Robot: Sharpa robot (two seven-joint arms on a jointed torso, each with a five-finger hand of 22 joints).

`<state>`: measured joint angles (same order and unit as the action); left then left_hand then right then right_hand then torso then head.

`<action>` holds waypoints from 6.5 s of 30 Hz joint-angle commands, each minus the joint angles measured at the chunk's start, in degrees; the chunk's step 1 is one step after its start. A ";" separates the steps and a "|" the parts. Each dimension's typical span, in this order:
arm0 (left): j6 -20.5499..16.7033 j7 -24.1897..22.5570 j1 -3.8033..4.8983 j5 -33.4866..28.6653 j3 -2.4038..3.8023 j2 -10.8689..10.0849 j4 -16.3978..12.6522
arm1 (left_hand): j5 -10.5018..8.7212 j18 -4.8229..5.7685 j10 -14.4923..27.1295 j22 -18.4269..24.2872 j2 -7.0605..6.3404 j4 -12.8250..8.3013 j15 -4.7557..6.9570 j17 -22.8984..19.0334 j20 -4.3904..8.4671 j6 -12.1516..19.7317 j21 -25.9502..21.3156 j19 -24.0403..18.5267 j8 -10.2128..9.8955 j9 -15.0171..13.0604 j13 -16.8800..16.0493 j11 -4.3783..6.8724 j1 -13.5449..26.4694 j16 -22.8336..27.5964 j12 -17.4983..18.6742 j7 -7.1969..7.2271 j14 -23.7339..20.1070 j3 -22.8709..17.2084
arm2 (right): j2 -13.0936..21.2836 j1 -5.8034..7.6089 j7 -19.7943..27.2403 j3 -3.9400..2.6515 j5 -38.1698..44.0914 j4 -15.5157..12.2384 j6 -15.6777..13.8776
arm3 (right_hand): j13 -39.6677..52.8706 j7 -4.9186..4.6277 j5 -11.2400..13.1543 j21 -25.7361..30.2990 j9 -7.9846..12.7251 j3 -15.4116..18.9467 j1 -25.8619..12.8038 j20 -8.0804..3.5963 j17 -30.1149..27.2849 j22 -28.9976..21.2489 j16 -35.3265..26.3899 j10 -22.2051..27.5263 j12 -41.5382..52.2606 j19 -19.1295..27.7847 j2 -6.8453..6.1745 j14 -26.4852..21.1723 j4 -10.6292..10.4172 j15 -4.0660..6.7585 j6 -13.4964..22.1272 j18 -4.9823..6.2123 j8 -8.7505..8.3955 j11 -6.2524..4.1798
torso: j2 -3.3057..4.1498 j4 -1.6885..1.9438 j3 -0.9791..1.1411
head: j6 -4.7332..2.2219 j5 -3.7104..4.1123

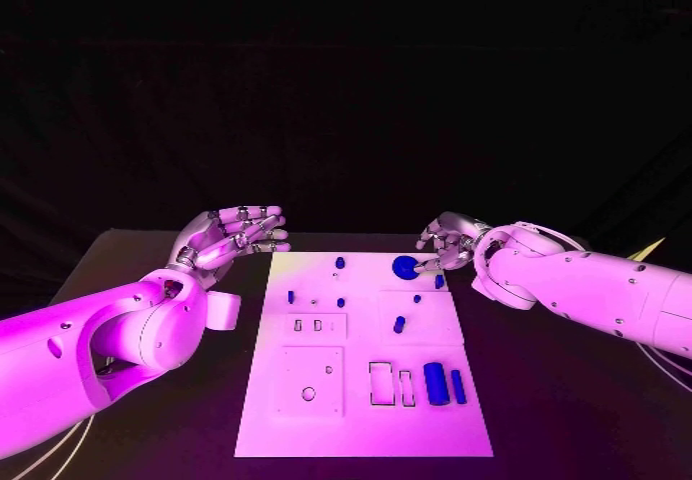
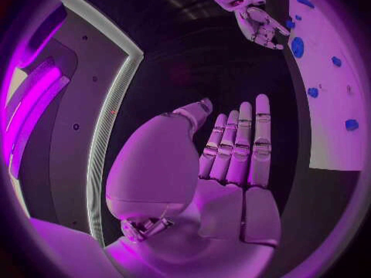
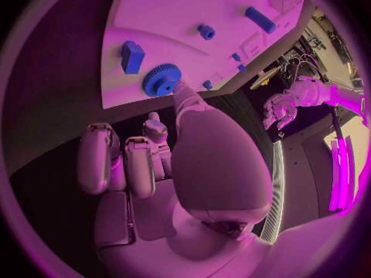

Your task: Assemble the parts on the task board

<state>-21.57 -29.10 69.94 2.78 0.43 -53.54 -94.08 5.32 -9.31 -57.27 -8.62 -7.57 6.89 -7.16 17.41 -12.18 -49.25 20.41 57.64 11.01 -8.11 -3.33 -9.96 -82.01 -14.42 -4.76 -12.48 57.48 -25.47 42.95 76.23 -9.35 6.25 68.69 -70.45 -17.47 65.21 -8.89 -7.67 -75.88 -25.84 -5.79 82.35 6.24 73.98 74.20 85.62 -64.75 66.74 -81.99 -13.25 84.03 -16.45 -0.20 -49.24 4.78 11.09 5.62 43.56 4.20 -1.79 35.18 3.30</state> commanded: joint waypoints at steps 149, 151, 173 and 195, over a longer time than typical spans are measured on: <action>0.46 0.43 0.07 0.04 0.04 1.06 0.89 | 0.15 -0.71 -0.20 -1.49 -0.70 -0.35 0.03 1.56 0.41 0.11 2.16 -0.85 0.88 -1.24 -0.55 -0.11 0.59 -0.68 0.97 -0.22 -1.15 -1.54 | -17.53 -5.02 -4.11 1.03 18.91 2.17 -8.87 | 12.30 -0.41 -0.41 -8.90 3.44 -11.12 -12.05 -0.08 14.45 11.60 3.84 -13.92 10.93 -5.22 0.56 5.62 0.17 -0.09 -0.30 -3.36 0.74 -1.07 | -0.02 -0.14 -0.02 | 1.02 -0.79; 0.44 0.43 0.07 0.04 0.04 1.04 0.88 | 0.15 -0.71 -0.20 -1.49 -0.70 -0.35 0.03 1.56 0.41 0.11 2.16 -0.85 0.88 -1.24 -0.55 -0.11 0.59 -0.68 0.97 -0.22 -1.15 -1.54 | -17.48 -5.02 -4.12 1.04 18.75 2.15 -8.65 | 12.42 -0.41 -0.43 -9.02 3.47 -10.81 -12.13 -0.07 14.53 11.70 3.86 -14.02 11.04 -5.29 0.74 5.64 0.09 -0.10 -0.39 -3.39 0.75 -1.07 | -0.01 -0.15 -0.01 | 1.04 -0.77; 0.29 0.40 0.07 0.04 0.04 0.52 0.83 | 0.15 -0.71 -0.18 -1.52 -0.70 -0.37 0.02 1.59 0.41 0.13 2.21 -0.88 0.87 -1.24 -0.55 -0.13 0.61 -0.66 0.98 -0.23 -1.19 -1.54 | -13.21 -4.89 -4.89 1.08 17.76 -1.14 -9.43 | 13.32 -0.21 -0.43 -9.85 3.61 -9.75 -13.37 -0.08 15.28 12.41 4.13 -14.85 11.93 -5.75 2.51 5.81 -0.12 -0.03 -1.23 -3.61 0.99 -1.21 | -0.05 -0.21 0.00 | 0.93 -0.84; 0.78 0.32 0.05 0.02 0.02 0.29 1.31 | 0.14 -0.66 -0.16 -1.66 -0.75 -0.53 -0.04 1.75 0.39 0.16 2.42 -1.18 0.84 -1.27 -0.55 -0.15 0.69 -0.56 0.98 -0.24 -1.40 -1.54 | 9.07 -0.03 14.03 0.71 -6.06 -11.17 -3.09 | 11.55 -0.48 -0.39 -7.23 4.93 -13.48 -1.48 0.03 16.02 10.70 4.38 -12.49 9.62 -4.30 -0.10 5.97 7.86 -0.16 -0.93 -2.97 0.16 -1.07 | -0.58 -1.73 1.11 | 0.59 -0.56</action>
<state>-21.08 -28.65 69.93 2.78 0.41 -53.38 -92.73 5.32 -9.30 -57.27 -9.28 -7.57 6.88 -7.47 18.31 -12.28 -49.25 21.73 57.48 11.01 -8.51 -3.33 -9.96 -82.01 -14.42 -4.30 -12.48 56.57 -25.47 51.79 76.29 3.82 6.93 63.05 -81.91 -21.48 73.93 -9.09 -7.66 -83.58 -21.33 -18.92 80.00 5.95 74.00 74.22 89.00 -77.97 76.85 -83.81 -13.19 83.93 -9.26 -0.30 -50.47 2.57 11.83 4.41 43.04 2.69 -0.94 35.59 2.60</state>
